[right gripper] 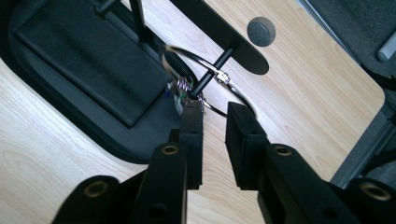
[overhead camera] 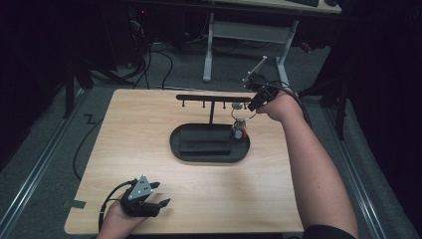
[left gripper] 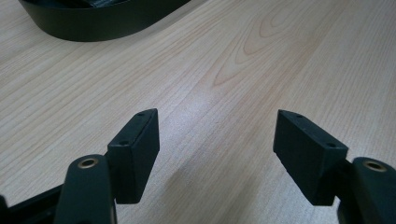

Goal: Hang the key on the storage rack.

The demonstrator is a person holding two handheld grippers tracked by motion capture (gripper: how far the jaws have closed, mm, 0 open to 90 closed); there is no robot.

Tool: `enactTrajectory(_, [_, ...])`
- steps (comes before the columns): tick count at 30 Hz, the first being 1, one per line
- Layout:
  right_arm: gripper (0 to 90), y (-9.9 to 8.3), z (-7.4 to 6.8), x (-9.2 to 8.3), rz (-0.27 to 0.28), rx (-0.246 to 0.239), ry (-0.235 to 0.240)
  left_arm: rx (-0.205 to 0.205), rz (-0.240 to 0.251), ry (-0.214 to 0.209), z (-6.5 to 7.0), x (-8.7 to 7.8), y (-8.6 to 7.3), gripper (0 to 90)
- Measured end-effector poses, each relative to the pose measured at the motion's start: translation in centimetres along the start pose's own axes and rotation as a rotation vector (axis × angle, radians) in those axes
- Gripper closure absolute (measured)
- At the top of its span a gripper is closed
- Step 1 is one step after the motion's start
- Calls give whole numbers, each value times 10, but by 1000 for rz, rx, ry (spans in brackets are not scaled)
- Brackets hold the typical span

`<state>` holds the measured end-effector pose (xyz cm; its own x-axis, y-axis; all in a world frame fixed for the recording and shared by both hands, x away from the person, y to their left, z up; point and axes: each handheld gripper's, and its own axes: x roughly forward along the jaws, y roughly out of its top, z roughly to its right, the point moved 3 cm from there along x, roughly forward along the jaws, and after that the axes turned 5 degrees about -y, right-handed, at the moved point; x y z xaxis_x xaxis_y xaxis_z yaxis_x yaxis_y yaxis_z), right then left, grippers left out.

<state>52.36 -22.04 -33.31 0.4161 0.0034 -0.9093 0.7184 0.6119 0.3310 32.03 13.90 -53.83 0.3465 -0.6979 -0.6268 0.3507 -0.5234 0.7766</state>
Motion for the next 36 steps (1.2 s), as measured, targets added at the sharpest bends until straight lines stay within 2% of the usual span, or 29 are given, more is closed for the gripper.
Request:
enactTrajectory(2, [736,-1,0,0,6,-2,1,0,4,2,0,1,0,318])
enactTrajectory(3, [701,-4,-1,2,5,16,6,2,2,1,0,1,0,318])
enactTrajectory(9, [542,-15,-5,9,29,52,22,1,-2,-3,2,1,0,316])
enactTrajectory(13, [438,-21,-5,11,64,67,12,-4,5,7,2,0,-1,314])
enactTrajectory(15, [420,-22,-5,11,72,70,10,-4,3,7,1,0,-1,314])
enactTrajectory(16, [385,-27,-6,10,92,83,11,-9,13,13,1,0,-2,314])
enactTrajectory(19, [366,-35,-5,10,120,84,5,-11,7,14,-1,-1,-2,314])
enactTrajectory(23, [353,-48,-8,8,153,132,26,-14,3,14,-1,-1,-2,314])
enactTrajectory(27, [321,-66,-12,10,193,141,25,-11,-2,12,0,1,-1,313])
enactTrajectory(28, [321,-66,-12,10,193,141,25,-11,-2,12,0,1,-1,313])
enactTrajectory(29, [300,-78,-14,14,214,153,13,-7,-4,10,0,3,-1,313])
enactTrajectory(36, [289,-121,-26,32,278,179,-2,-1,-13,6,1,6,0,312])
